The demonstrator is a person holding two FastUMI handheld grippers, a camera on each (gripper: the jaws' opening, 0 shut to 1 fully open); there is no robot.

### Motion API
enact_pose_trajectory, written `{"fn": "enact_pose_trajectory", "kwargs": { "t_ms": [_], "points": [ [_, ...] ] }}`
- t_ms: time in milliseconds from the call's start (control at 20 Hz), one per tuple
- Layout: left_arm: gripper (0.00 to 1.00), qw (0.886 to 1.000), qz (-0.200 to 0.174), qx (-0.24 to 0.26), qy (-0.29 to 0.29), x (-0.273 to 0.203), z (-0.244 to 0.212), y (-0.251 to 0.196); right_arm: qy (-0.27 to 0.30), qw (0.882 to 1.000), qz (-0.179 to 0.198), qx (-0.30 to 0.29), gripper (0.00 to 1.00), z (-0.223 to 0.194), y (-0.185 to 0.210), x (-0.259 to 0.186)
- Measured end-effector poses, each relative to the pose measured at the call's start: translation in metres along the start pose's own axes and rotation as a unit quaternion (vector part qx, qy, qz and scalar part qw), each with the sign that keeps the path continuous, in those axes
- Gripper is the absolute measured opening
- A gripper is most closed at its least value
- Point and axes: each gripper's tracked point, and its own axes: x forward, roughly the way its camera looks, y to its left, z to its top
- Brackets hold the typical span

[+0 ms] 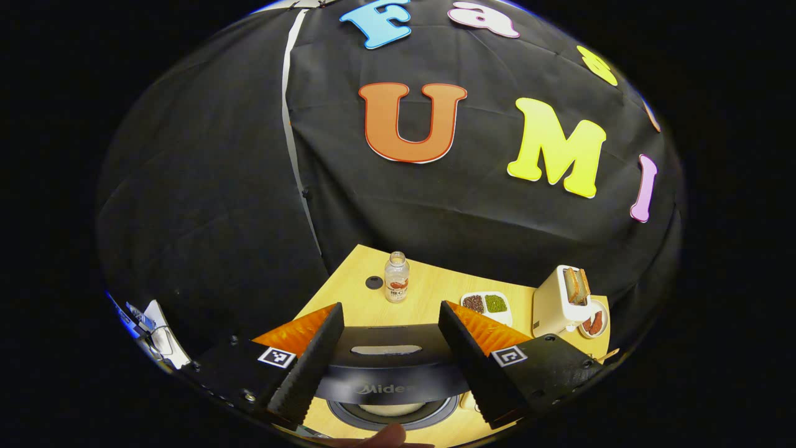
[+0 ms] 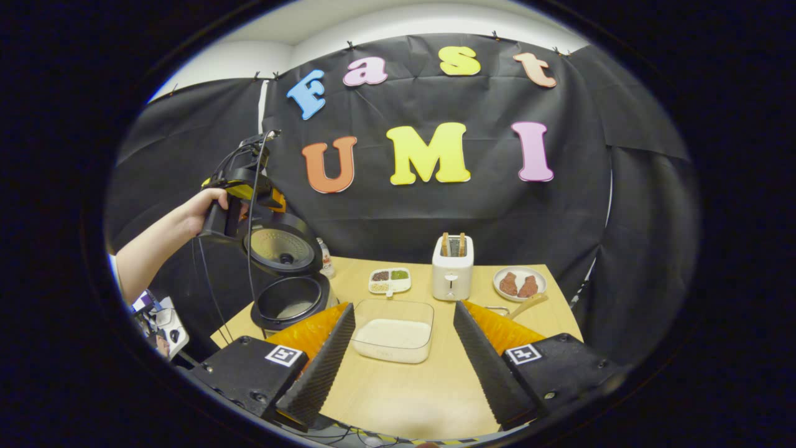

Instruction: Close the left gripper, press the button to open the rice cooker; take a wooden spoon from the chopstick holder with the right hand, scoop a spoonful of rice and pour it into the rice cooker, then put the wooden spoon back into the chopstick holder.

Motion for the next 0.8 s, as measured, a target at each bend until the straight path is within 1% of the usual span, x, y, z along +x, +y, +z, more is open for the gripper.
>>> {"fn": "enact_pose_trajectory", "kwargs": {
  "t_ms": [150,250,350,500,650,800],
  "points": [
    [0.99,0.999,-0.006,-0.001,0.035,-0.008,-0.048,-0.002,0.008,1.0,0.006,0.002,1.0,-0.007,0.003,-0.001],
    [0.99,0.999,-0.006,0.012,0.051,-0.013,-0.08,-0.002,0.017,1.0,0.007,0.001,1.0,-0.013,0.003,-0.001],
    [1.0,0.998,-0.003,0.027,0.049,-0.014,-0.095,-0.003,0.025,1.0,0.009,0.003,1.0,-0.02,0.003,0.001],
    [1.0,0.998,-0.008,0.022,0.061,-0.013,-0.12,-0.005,0.038,0.999,0.008,0.01,1.0,-0.031,0.002,0.002],
    [1.0,0.994,-0.017,0.026,0.1,-0.012,-0.162,-0.005,0.047,0.999,0.009,0.012,1.0,-0.039,0.003,0.001],
    [0.99,0.987,-0.014,0.023,0.156,-0.012,-0.204,0.002,0.054,0.998,0.007,0.015,1.0,-0.045,0.002,0.001]
  ]
}}
